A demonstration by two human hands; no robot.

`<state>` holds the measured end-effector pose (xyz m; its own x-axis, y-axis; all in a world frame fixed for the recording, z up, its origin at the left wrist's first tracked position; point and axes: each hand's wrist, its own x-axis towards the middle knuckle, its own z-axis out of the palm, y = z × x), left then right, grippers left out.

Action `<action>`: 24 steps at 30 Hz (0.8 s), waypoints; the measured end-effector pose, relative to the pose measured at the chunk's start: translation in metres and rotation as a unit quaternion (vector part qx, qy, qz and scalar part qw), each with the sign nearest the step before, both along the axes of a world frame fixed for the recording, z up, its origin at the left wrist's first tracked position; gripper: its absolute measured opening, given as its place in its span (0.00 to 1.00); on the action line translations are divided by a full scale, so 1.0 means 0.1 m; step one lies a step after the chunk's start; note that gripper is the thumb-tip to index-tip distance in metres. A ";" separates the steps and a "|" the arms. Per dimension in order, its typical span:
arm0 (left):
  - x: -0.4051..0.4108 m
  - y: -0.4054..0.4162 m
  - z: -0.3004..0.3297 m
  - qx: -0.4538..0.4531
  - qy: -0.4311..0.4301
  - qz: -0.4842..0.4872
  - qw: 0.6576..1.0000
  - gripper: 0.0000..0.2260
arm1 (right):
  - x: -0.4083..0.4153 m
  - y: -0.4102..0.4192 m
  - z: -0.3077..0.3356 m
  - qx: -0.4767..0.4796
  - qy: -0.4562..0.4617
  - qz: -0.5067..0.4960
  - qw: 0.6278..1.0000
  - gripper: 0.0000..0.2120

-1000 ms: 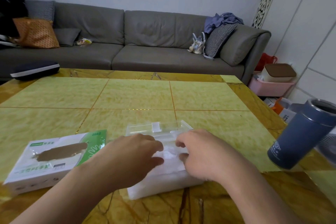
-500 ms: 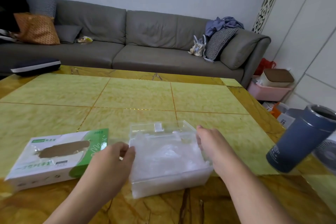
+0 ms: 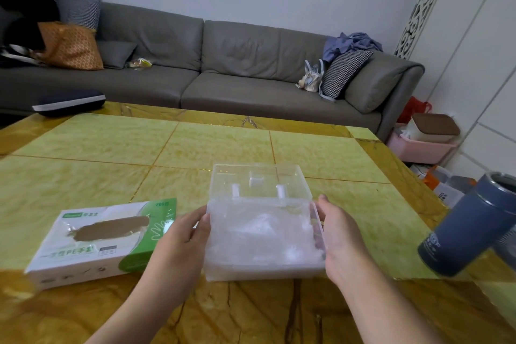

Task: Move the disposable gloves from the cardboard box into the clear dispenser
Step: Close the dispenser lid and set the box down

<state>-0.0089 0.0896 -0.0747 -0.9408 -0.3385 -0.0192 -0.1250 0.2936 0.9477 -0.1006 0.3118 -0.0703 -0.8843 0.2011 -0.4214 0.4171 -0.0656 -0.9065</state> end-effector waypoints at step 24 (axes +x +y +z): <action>-0.13 -0.16 -0.09 0.165 -0.061 -0.016 0.984 0.19 | 0.02 0.00 -0.02 -0.097 0.108 0.012 0.989 0.18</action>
<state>-0.0222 0.0739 -0.0836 -0.9346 -0.2657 -0.2367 -0.2398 -0.0211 0.9706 -0.0983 0.3120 -0.0723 -0.9616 0.1134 -0.2499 0.2176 -0.2395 -0.9462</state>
